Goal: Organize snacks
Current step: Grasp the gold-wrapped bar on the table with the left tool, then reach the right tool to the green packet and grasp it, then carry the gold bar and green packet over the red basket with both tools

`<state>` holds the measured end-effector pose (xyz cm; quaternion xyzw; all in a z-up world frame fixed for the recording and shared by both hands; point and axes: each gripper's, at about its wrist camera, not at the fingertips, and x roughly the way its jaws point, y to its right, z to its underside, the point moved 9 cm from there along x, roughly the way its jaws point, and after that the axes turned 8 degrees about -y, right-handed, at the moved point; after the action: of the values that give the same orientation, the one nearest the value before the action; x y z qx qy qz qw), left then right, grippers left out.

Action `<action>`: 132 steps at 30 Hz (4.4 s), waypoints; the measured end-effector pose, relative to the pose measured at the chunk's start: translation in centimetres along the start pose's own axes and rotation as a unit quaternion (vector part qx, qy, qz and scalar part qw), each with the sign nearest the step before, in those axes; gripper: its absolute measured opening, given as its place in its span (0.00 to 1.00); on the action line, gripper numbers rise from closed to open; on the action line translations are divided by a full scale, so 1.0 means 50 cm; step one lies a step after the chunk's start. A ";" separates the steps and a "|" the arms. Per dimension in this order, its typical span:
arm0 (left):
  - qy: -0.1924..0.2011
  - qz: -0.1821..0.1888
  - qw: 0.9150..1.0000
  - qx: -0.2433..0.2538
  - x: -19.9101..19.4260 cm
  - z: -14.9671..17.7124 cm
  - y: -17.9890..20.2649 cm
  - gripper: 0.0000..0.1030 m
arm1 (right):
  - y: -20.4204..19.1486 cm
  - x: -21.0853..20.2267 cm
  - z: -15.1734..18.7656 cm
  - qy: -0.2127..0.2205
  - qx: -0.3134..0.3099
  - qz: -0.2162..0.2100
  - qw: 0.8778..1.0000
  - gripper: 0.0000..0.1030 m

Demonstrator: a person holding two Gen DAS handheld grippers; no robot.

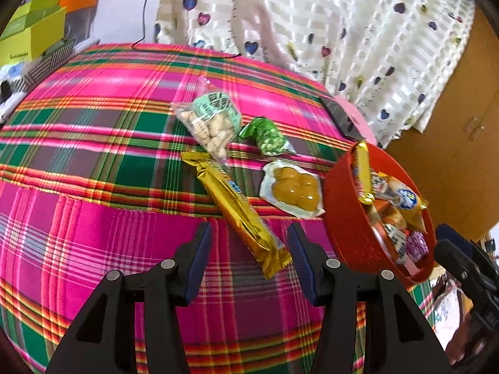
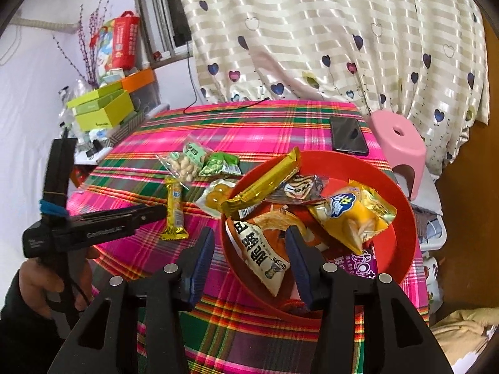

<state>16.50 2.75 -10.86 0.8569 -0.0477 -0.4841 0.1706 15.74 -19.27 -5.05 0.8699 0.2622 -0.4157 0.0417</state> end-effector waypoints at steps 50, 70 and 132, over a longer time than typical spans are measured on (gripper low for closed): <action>0.044 -0.046 0.998 -0.028 -0.045 -0.013 -0.143 0.23 | -0.124 0.351 -0.212 -0.146 -0.082 0.030 0.985 0.44; 0.042 -0.029 0.998 -0.032 -0.043 -0.010 -0.147 0.23 | -0.128 0.356 -0.200 -0.148 -0.078 0.004 0.986 0.21; 0.050 0.040 0.986 0.156 -0.108 -0.006 0.272 0.23 | 0.133 -0.078 -0.061 0.035 0.055 -0.011 0.998 0.21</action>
<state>15.04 -8.57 -1.71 0.8936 -0.1481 -0.4199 0.0563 19.14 -25.75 -1.10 0.8821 0.2496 -0.3989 -0.0203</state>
